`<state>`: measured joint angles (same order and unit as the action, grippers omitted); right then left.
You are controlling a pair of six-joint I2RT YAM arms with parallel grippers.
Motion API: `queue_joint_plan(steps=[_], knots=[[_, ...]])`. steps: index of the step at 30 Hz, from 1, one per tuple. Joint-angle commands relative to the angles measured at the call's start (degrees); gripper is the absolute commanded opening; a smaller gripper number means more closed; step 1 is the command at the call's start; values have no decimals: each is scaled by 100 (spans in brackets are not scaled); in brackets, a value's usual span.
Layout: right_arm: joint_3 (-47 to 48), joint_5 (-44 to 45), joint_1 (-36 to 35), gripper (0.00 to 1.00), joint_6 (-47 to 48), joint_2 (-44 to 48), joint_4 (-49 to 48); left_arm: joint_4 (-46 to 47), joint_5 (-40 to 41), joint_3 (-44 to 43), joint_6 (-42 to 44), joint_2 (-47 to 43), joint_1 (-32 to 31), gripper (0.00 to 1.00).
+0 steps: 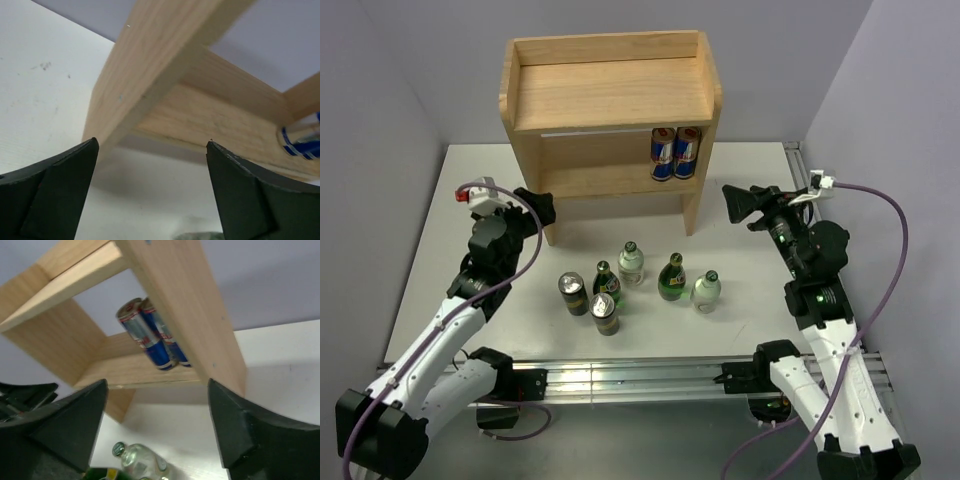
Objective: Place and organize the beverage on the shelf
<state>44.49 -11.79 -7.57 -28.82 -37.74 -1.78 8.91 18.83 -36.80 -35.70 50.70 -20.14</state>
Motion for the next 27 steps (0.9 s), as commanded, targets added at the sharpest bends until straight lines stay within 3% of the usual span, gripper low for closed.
queue_joint_plan(steps=[1, 9, 15, 18, 19, 20, 21, 22, 25, 27], knots=[[-212, -560, -25, 100, -308, 336, -251, -301, 524, -231, 37, -420, -367, 99], [-591, -894, -25, 100, -274, 548, -332, -503, 947, -144, 72, -860, -912, 99], [-757, -1361, -77, 97, -308, 600, 10, -873, 1711, -65, 29, -912, -1290, 99], [-863, -93, -568, 98, -265, 750, 981, -873, 2001, 163, -50, -1044, -1510, 99], [-837, 1245, -1205, 99, -273, 776, 1239, -873, 2054, 225, -59, -1053, -1562, 99], [-828, 2146, -1646, 100, -326, 803, 1442, -864, 2107, 295, -60, -1036, -1563, 99], [-819, 2842, -2608, 100, -422, 785, 1853, -856, 2125, 305, -51, -1001, -1563, 99], [-767, 4180, -3061, 100, -606, 681, 2100, -873, 2151, 279, -51, -922, -1572, 99], [-391, 6162, -4457, 100, -1939, 42, 3505, -1084, 2283, 234, -121, -842, -1581, 99], [-57, 6818, -5058, 100, -3143, -408, 4609, -1075, 2301, 252, -121, -868, -1589, 99]])
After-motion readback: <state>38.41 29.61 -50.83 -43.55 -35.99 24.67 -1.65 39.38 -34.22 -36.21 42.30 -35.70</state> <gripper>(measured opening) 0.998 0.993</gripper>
